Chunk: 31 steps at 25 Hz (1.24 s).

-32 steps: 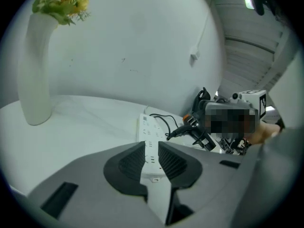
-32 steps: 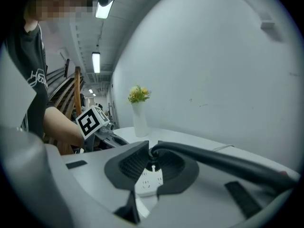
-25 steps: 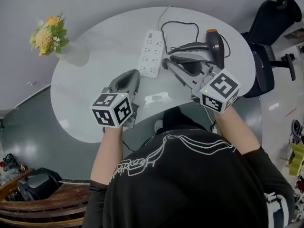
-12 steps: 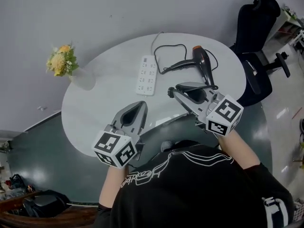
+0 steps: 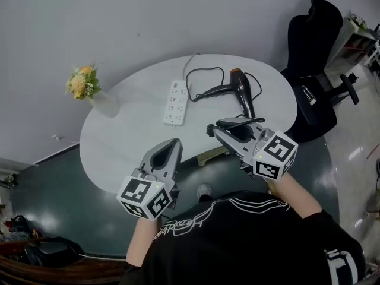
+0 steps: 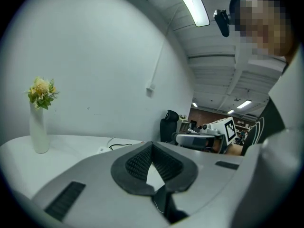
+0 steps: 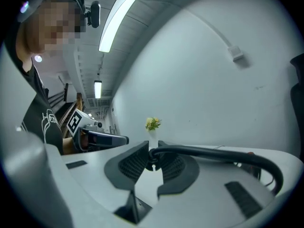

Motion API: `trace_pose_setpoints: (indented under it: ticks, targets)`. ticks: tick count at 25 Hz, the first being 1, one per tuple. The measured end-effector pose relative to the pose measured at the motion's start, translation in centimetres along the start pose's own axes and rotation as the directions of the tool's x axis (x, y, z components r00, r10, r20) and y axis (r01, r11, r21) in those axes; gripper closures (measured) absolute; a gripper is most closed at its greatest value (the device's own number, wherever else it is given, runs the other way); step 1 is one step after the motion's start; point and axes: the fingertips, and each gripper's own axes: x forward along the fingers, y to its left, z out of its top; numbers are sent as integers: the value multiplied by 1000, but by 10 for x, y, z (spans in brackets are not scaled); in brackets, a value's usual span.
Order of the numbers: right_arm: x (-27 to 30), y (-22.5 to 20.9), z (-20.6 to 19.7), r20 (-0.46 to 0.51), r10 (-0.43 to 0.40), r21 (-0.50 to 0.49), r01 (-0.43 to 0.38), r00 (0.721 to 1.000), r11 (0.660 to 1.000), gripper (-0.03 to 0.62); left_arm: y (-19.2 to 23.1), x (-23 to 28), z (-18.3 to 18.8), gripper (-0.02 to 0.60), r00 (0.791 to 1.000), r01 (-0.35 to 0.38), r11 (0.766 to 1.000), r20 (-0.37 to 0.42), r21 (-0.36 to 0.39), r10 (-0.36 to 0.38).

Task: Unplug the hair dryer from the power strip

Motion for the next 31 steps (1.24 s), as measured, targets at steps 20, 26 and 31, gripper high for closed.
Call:
trace_pose_setpoints:
  ticks: [20,26,31]
  targets:
    - [-41,29,5,28,32,17,-33,999,999,551,-37,-23,3,578,999,-29,1000,36,-12,29]
    - [-41,28,3,29,24,18,-25,999,1000,550,-37,-23,2,578,999,-28,1000,24,-3,28]
    - [-42,30,3,30,22,10,-22,999,1000,551,-40,-22,2,578,999,-24,1000,22,5,24]
